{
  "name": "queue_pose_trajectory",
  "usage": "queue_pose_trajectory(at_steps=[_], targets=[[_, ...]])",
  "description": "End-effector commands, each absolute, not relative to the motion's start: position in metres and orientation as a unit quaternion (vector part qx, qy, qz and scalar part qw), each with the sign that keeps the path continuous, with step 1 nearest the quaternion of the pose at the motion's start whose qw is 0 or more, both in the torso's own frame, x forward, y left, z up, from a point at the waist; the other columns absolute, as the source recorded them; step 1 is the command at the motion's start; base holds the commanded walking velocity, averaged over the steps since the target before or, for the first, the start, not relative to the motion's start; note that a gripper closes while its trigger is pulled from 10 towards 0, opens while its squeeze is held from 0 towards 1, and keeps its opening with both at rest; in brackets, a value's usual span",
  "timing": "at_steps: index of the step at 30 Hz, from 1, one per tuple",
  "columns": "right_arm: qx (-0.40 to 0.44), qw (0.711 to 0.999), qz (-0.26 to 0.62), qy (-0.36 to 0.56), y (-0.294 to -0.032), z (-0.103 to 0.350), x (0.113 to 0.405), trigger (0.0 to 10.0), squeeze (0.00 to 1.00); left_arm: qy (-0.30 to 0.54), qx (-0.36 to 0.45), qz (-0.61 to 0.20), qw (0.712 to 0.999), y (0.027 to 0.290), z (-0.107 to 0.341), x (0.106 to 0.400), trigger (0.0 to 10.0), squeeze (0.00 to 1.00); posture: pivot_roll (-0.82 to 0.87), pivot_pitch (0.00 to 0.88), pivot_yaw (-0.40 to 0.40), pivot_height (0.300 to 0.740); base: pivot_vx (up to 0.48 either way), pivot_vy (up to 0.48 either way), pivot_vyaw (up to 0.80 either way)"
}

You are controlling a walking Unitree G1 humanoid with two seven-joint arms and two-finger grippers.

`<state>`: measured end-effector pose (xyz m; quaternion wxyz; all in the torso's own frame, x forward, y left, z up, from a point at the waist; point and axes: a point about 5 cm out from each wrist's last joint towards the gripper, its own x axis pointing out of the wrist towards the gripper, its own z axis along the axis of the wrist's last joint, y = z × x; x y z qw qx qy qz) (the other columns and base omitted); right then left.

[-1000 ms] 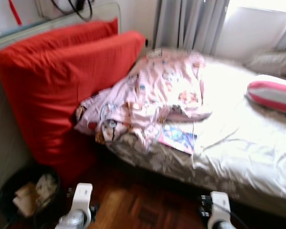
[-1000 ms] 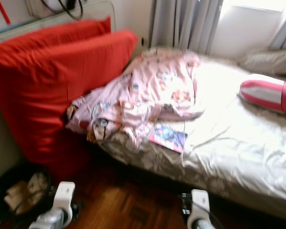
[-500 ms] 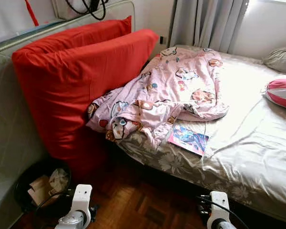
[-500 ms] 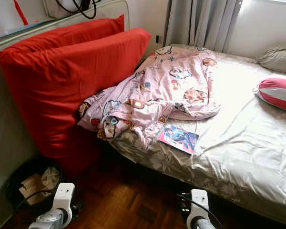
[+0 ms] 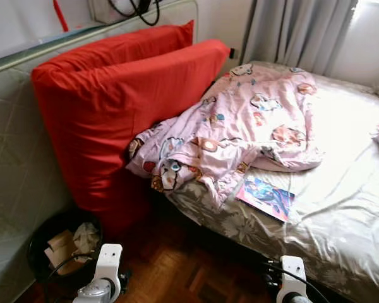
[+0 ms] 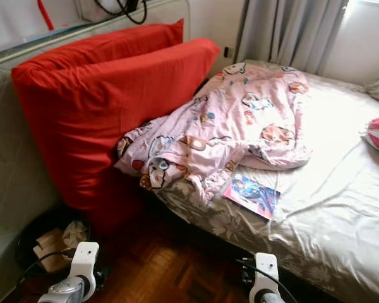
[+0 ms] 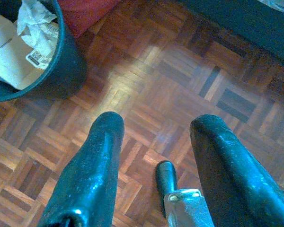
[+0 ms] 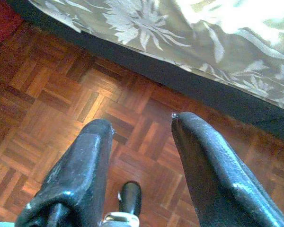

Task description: Clean up the room

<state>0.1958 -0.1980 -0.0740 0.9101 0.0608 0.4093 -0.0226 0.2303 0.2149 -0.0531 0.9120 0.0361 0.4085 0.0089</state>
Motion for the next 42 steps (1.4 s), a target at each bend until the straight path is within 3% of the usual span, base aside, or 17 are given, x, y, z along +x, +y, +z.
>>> queue_pose_trajectory(at_steps=[1,12,18,37,42], targets=[[0.068,0.910,-0.028,0.409,-0.1990,-0.0747,0.1941,10.0,0.00,0.416,0.030,0.011,0.909,0.2170,-0.0557,0.2256,10.0,0.00,0.04,0.000,-0.020,0.740,0.319,0.000,0.00],[0.071,0.910,-0.035,0.407,-0.1994,-0.0744,0.1947,10.0,0.00,0.415,0.031,0.012,0.909,0.2173,-0.0551,0.2264,10.0,0.00,0.04,0.000,-0.022,0.740,0.319,0.000,0.00],[0.078,0.910,-0.038,0.406,-0.1991,-0.0742,0.1952,10.0,0.00,0.415,0.031,0.011,0.909,0.2175,-0.0547,0.2270,10.0,0.00,0.04,0.000,-0.022,0.740,0.319,0.000,-0.77],[0.086,0.913,-0.033,0.397,-0.1979,-0.0732,0.1966,10.0,0.00,0.414,0.039,0.009,0.909,0.2181,-0.0542,0.2277,10.0,0.00,0.04,0.006,-0.022,0.740,0.312,0.000,0.00],[0.098,0.920,-0.032,0.379,-0.1962,-0.0721,0.1965,10.0,0.00,0.399,0.027,0.013,0.916,0.2182,-0.0537,0.2272,10.0,0.00,0.03,0.005,-0.019,0.740,0.000,0.000,0.00]])
